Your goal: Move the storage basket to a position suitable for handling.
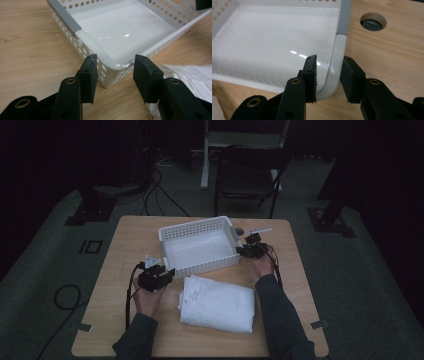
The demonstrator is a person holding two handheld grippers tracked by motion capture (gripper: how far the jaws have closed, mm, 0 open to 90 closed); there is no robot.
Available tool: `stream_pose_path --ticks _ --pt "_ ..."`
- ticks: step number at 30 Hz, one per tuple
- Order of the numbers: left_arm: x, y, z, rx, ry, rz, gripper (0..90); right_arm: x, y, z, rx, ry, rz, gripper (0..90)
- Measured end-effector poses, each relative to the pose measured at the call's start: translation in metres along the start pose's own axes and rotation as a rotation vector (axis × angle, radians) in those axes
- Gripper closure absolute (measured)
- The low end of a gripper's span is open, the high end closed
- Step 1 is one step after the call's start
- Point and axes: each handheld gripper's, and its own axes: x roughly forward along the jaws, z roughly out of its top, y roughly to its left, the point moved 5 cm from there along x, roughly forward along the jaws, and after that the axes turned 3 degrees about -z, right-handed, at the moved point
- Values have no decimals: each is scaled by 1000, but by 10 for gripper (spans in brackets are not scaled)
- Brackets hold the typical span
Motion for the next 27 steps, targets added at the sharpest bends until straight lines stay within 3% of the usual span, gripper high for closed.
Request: stream_pose_path --ticks 6,12,18,27 --pt "7 10 8 -2 -6 -53 559 -11 0 -11 -14 2 -27 643" --pt "12 14 12 -30 -22 -82 579 -23 3 -23 17 4 -28 623" --pt "14 9 11 -10 -17 -94 590 -34 2 -37 75 -29 8 614" --pt "12 2 11 -1 -11 -108 585 -43 -1 -47 81 -32 20 607"
